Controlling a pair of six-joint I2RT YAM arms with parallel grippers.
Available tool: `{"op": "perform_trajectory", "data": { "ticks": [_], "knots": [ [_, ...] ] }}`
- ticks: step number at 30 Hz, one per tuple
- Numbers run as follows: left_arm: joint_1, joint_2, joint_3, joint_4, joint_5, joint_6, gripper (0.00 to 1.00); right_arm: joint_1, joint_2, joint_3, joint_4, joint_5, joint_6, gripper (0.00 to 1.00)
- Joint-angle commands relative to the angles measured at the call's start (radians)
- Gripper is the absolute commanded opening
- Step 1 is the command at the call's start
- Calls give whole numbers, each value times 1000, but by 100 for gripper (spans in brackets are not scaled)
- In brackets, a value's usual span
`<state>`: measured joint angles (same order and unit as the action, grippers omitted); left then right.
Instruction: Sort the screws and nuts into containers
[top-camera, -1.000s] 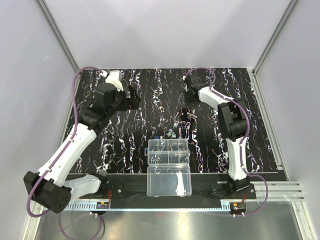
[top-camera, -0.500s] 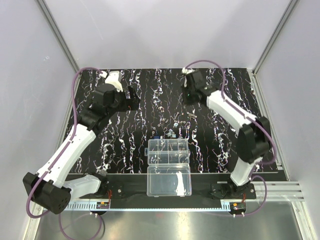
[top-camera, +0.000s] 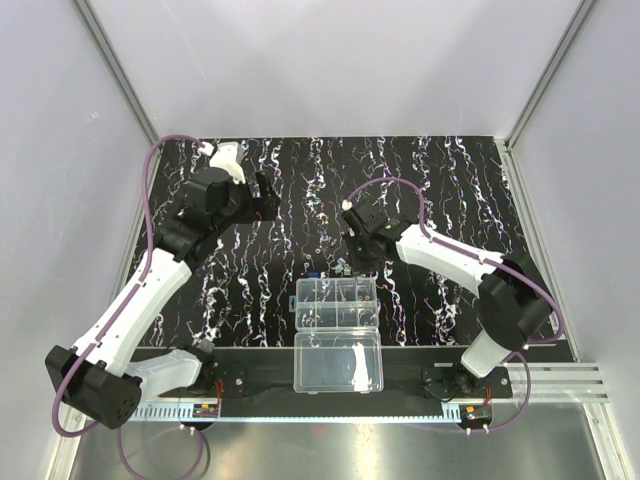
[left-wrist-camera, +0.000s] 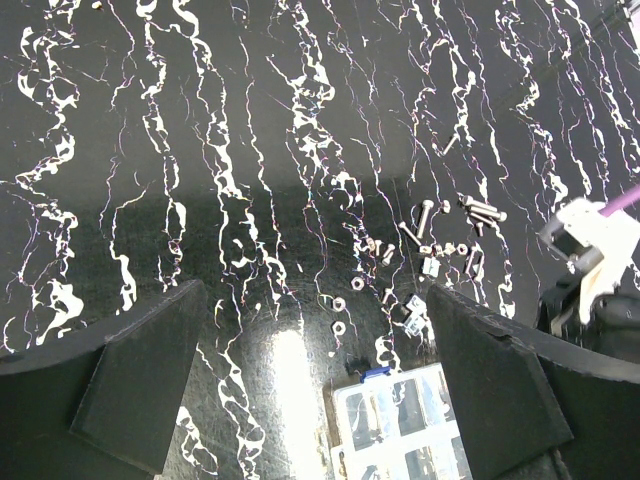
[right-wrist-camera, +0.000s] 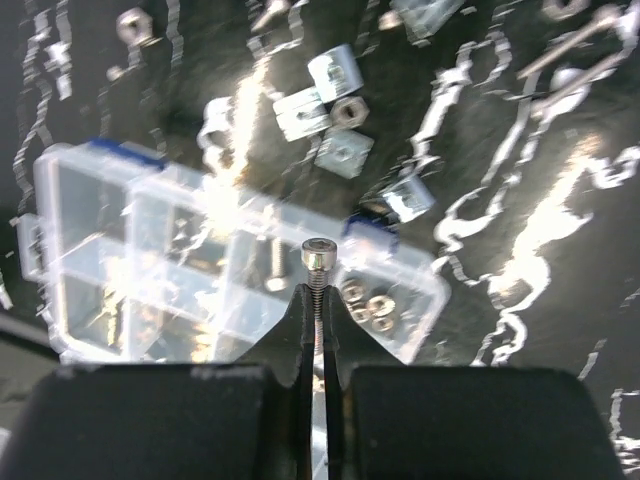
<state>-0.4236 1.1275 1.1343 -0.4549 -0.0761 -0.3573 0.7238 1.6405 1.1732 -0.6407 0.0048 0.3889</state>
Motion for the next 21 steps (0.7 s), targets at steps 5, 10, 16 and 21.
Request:
{"op": "perform_trajectory", "data": {
  "ticks": [5, 10, 16, 21],
  "knots": [
    [3, -11, 25, 36, 7, -6, 99, 86, -48, -4, 41, -31, 62, 0],
    [5, -8, 25, 38, 9, -6, 99, 89, -22, -9, 42, -20, 58, 0],
    [5, -5, 25, 38, 9, -5, 99, 92, 11, 5, 44, -11, 39, 0],
    [5, -5, 25, 36, 6, -3, 99, 97, 42, 6, 32, -14, 45, 0]
  ]
}}
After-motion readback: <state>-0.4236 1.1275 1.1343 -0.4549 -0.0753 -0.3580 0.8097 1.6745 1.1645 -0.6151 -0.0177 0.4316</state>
